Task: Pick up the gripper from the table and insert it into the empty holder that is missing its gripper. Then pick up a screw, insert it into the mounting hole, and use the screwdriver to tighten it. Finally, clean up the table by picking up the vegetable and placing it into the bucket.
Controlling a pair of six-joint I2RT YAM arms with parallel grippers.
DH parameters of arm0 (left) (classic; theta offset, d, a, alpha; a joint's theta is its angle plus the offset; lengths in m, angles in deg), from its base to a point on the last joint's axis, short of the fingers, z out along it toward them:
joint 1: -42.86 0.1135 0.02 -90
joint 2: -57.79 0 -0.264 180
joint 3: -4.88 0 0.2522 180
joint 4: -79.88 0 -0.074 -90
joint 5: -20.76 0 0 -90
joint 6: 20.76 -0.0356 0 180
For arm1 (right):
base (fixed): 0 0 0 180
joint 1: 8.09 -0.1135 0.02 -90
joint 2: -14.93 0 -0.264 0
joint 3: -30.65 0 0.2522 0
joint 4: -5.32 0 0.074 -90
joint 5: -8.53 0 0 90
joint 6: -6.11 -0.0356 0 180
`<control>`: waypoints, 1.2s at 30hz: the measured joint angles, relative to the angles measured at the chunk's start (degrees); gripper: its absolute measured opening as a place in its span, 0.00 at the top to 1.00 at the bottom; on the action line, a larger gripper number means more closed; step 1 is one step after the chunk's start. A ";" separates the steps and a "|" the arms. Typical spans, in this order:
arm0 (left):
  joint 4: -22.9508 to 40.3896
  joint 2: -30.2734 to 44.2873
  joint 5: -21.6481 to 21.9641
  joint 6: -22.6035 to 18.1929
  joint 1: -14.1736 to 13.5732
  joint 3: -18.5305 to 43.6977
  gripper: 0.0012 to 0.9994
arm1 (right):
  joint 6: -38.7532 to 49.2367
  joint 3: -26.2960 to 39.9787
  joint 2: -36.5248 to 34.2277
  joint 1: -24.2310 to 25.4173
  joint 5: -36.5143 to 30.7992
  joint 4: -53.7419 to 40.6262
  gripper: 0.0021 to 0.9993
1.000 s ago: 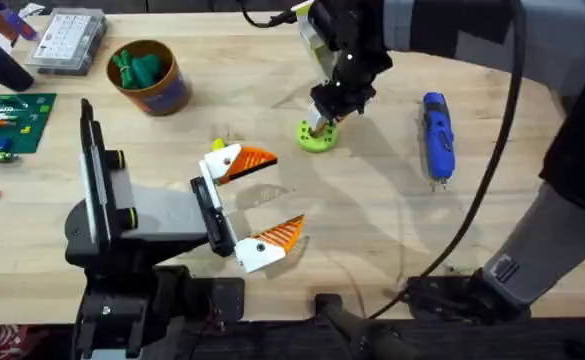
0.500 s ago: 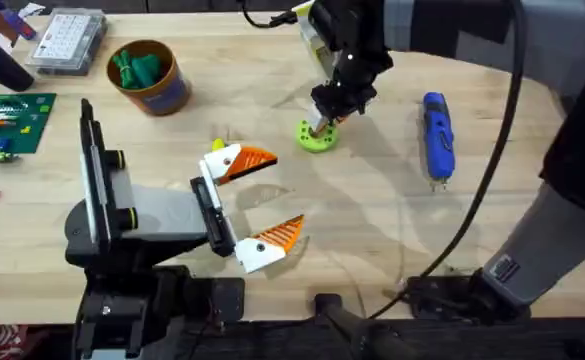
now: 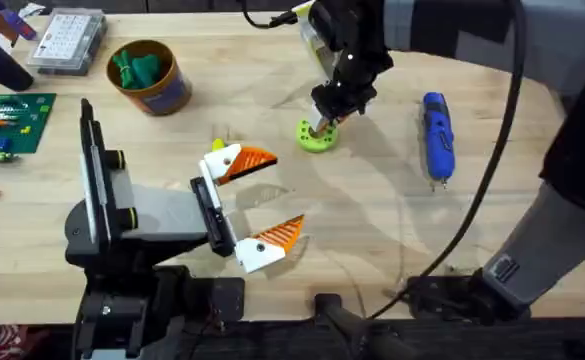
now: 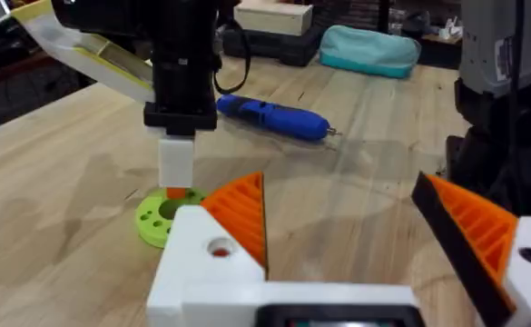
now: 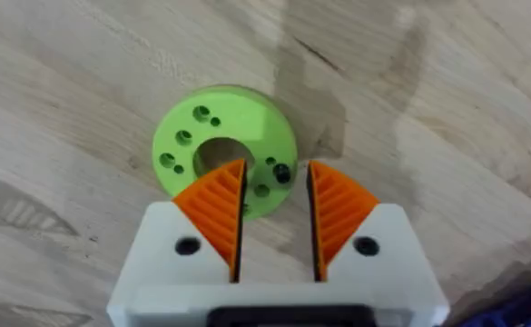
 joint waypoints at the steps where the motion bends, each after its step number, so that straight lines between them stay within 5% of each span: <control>1: 0.00 0.00 0.00 0.00 0.00 0.00 0.01 | 0.00 0.00 0.00 0.00 0.00 -0.17 0.61; 10: 0.00 0.00 0.00 0.00 0.00 0.00 0.01 | -0.02 0.00 0.00 0.00 0.00 -0.32 0.64; 36: 0.00 0.00 0.00 0.00 0.00 0.00 0.01 | -0.42 0.00 0.00 0.02 -0.07 -0.27 0.94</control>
